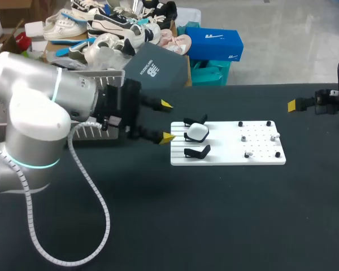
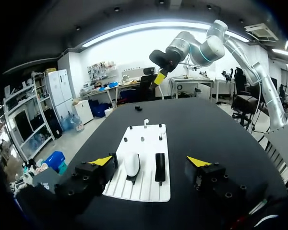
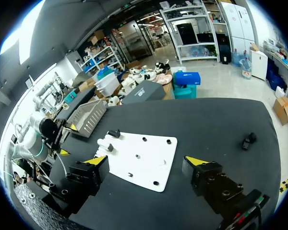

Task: Pick up each earbud case from the left stands, insert the matching earbuds, close the lid, and place the case in the box.

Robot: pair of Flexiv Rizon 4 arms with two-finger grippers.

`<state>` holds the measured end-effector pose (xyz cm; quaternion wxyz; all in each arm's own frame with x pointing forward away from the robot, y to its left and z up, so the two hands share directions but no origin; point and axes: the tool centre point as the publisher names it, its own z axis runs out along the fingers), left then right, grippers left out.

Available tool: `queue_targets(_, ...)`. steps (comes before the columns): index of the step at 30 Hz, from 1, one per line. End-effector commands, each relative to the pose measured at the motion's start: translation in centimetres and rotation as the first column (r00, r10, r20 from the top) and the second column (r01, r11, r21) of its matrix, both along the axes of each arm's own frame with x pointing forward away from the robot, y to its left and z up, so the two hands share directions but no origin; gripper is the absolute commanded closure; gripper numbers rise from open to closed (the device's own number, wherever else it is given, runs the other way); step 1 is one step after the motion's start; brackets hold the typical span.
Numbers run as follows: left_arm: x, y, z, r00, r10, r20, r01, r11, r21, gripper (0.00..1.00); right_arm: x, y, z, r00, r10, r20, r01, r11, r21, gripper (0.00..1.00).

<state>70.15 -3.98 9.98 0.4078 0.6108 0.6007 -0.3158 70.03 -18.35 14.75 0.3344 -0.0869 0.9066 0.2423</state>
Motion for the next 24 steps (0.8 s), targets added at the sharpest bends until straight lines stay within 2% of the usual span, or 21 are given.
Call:
queue_targets(1, 1.48, -1.22, -1.63, 0.999, -0.03, -0.028, 0.03, 1.0, 0.006, 0.0, -0.01, -0.04, 0.04, 1.0, 0.001, -0.001, -0.001, 1.0, -0.001, 0.0)
queue_targets(5, 1.6, -1.51, -2.54, 0.999, -0.024, -0.041, 0.025, 0.999, 0.022, 0.0, -0.01, -0.04, 0.04, 1.0, 0.001, -0.001, -0.001, 1.0, -0.001, 0.0)
queue_targets(7, 1.48, -1.83, -2.39, 0.999, -0.003, -0.048, 0.005, 0.999, 0.044, 0.0, -0.01, -0.04, 0.04, 1.0, 0.001, -0.001, -0.001, 1.0, -0.001, 0.0)
queue_targets(24, 1.48, -1.83, -2.39, 0.999, -0.003, -0.048, 0.005, 0.999, 0.044, 0.0, -0.01, -0.04, 0.04, 1.0, 0.001, -0.001, -0.001, 1.0, -0.001, 0.0)
